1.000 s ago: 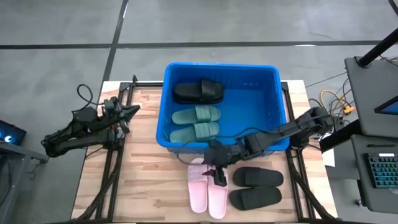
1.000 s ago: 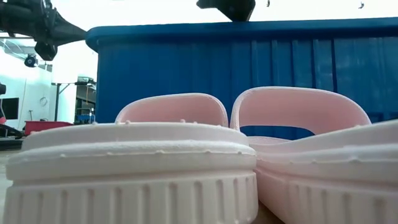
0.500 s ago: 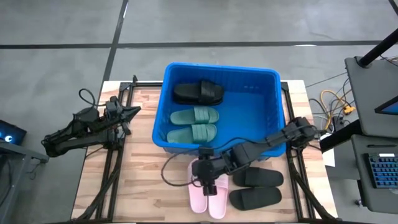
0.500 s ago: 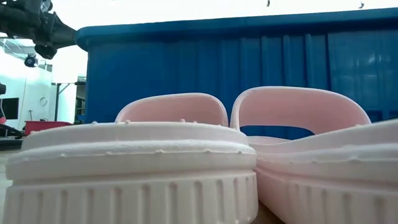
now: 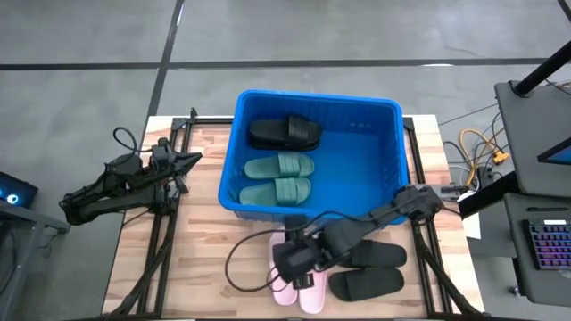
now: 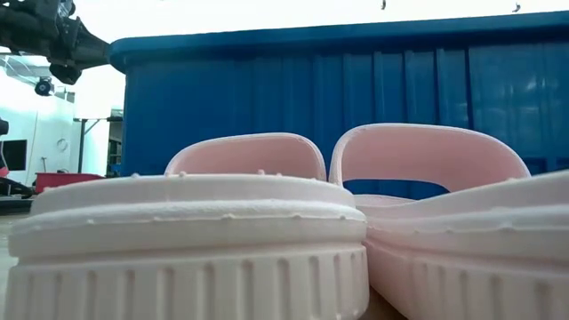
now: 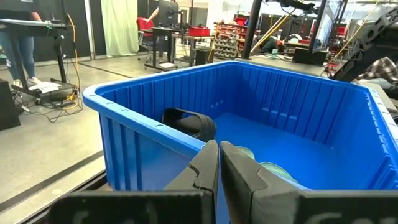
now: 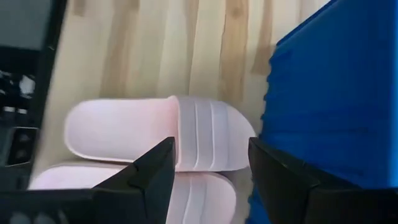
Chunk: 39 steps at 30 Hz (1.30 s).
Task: Pick and place slides into bin
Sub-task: Put the pink slipper into the blue bin
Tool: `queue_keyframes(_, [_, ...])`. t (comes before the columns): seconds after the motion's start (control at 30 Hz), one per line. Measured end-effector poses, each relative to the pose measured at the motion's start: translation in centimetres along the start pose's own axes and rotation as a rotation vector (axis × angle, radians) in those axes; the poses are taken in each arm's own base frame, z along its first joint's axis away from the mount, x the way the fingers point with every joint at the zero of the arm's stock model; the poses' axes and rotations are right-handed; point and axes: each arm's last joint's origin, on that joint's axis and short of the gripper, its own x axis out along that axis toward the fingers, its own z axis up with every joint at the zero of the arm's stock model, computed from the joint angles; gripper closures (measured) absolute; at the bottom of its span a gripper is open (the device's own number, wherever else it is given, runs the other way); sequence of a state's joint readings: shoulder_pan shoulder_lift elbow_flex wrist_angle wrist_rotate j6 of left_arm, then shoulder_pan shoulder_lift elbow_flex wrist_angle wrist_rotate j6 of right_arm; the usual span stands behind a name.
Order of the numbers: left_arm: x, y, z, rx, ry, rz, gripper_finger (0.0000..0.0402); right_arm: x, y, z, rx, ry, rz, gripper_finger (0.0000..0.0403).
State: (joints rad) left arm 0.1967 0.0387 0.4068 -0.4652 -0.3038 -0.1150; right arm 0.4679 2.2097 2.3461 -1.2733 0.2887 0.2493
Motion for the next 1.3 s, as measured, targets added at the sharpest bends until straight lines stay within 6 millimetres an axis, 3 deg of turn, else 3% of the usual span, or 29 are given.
queue_keyframes(0.3, [0.0,0.0,0.0,-0.002,0.0,0.0,0.04,5.9,2.2,-0.7,-0.067,0.113,-0.004,0.0211])
queue_keyframes(0.53, [0.0,0.0,0.0,-0.002,0.001,0.0,0.04,8.8,4.2,-1.4,-0.125,0.158,0.007,0.0222])
queue_keyframes(0.73, [0.0,0.0,0.0,-0.003,0.001,0.0,0.04,11.1,4.7,-2.1,-0.124,0.196,-0.062,0.0231])
queue_keyframes(1.03, [0.0,0.0,0.0,-0.01,0.0,0.0,0.04,12.1,4.5,-2.8,-0.112,0.213,-0.211,0.0244])
queue_keyframes(1.3, [0.0,0.0,0.0,-0.009,0.0,0.0,0.04,12.7,4.6,-3.3,-0.107,0.249,-0.17,0.0259])
